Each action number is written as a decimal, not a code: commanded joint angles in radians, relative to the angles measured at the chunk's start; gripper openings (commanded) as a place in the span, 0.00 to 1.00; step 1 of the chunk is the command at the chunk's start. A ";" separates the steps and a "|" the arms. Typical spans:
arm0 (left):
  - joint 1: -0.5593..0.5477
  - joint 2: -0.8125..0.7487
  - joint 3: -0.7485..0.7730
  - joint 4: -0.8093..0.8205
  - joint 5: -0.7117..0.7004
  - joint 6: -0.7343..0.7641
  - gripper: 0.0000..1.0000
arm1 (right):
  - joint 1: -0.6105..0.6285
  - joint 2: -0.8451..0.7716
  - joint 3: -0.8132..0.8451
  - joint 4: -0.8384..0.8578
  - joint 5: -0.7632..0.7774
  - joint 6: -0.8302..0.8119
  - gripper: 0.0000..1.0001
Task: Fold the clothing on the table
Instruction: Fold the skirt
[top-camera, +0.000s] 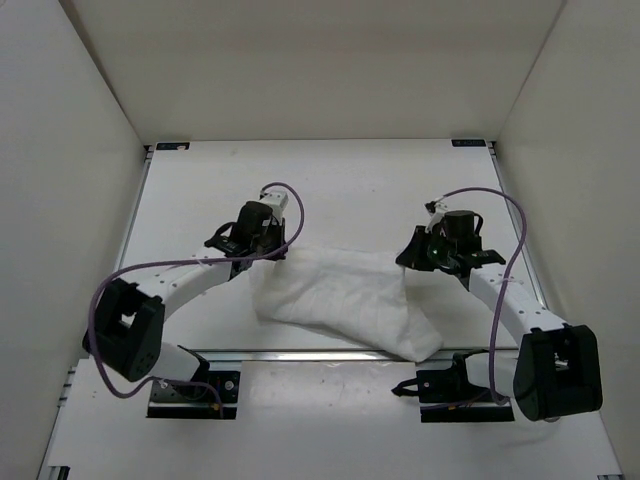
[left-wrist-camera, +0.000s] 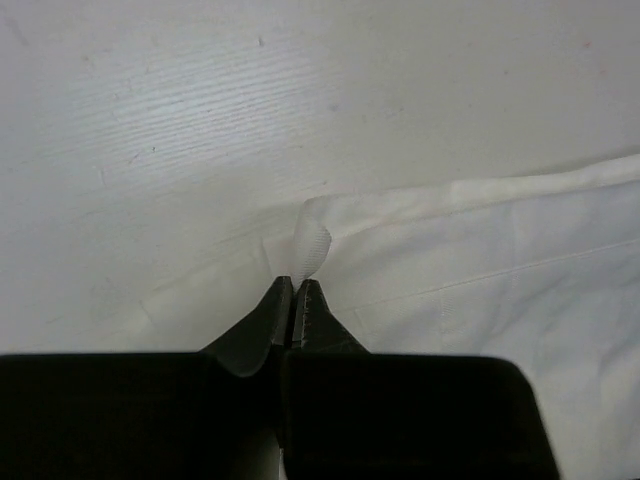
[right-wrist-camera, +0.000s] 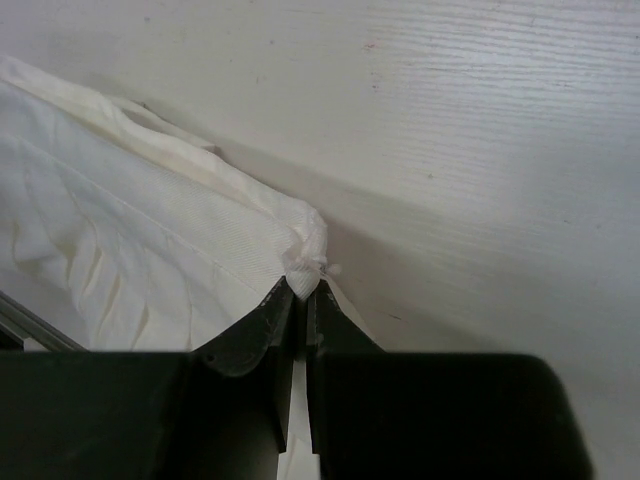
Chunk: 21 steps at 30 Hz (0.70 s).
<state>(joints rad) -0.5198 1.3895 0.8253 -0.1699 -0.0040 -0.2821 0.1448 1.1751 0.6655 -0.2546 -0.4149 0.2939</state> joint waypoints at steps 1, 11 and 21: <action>0.015 0.045 0.057 -0.005 -0.002 0.026 0.00 | -0.001 -0.011 -0.020 0.052 0.064 0.016 0.00; 0.129 0.387 0.877 -0.095 -0.017 0.058 0.00 | -0.137 0.329 0.769 -0.050 0.039 -0.087 0.00; 0.049 0.113 0.830 0.090 -0.137 0.204 0.00 | -0.099 0.189 0.868 -0.022 0.119 -0.168 0.00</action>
<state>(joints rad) -0.4385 1.6306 1.8141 -0.1352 -0.0517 -0.1535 0.0654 1.4288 1.6943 -0.2687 -0.3470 0.1658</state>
